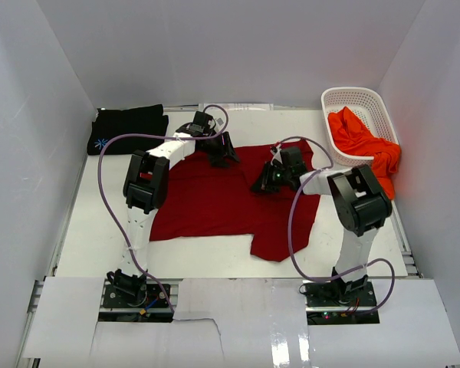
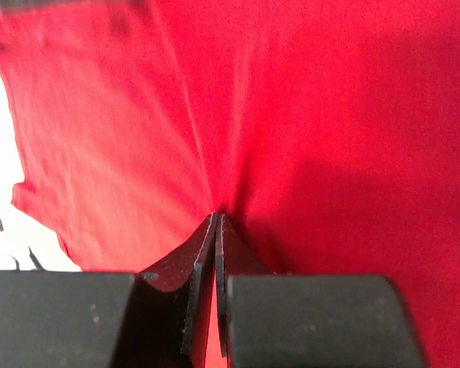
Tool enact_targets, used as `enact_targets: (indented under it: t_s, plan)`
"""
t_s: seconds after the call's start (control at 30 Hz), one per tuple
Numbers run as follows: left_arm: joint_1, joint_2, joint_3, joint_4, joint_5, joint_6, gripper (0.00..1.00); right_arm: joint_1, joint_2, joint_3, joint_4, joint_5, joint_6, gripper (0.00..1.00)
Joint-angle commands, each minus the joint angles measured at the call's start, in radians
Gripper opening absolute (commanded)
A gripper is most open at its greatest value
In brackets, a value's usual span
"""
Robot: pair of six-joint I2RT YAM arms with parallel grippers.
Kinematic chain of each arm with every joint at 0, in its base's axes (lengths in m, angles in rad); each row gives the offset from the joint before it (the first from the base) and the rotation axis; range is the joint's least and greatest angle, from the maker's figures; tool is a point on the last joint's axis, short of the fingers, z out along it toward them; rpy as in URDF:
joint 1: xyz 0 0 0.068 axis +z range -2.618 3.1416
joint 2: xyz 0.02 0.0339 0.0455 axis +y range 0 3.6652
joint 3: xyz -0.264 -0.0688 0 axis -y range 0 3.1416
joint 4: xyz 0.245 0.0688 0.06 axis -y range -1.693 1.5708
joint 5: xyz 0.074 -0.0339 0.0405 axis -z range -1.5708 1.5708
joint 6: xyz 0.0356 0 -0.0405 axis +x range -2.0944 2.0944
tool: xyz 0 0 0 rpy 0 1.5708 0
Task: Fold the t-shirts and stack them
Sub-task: Grap the side of the flattened tshirt closest away from the robot with both arms
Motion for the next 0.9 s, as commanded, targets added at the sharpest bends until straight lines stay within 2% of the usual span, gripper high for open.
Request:
enact_targets:
  t_s: [0.0, 0.23, 0.4, 0.53, 0.67, 0.8, 0.87]
  plan:
    - [0.005, -0.066, 0.028, -0.026, -0.022, 0.016, 0.64, 0.0, -0.13, -0.129, -0.021, 0.019, 0.018, 0.08]
    - [0.005, -0.066, 0.026, -0.026, -0.019, 0.013, 0.64, 0.0, -0.26, -0.213, -0.108, 0.02, 0.031, 0.08]
    - [0.005, -0.078, 0.031, -0.028, -0.019, 0.011, 0.64, 0.002, -0.309, -0.172, -0.127, -0.009, 0.008, 0.08]
    - [0.007, -0.104, 0.057, -0.052, -0.017, 0.011, 0.64, 0.003, -0.291, -0.031, -0.208, 0.025, -0.075, 0.08]
    - [0.045, -0.193, 0.051, -0.072, -0.024, -0.008, 0.64, 0.002, -0.178, 0.143, -0.247, 0.02, -0.134, 0.12]
    - [0.14, -0.345, -0.07, -0.072, -0.014, -0.025, 0.64, 0.002, -0.063, 0.35, -0.303, 0.025, -0.154, 0.13]
    - [0.221, -0.46, -0.181, -0.074, -0.036, -0.019, 0.65, 0.003, 0.017, 0.417, -0.329, 0.02, -0.158, 0.14]
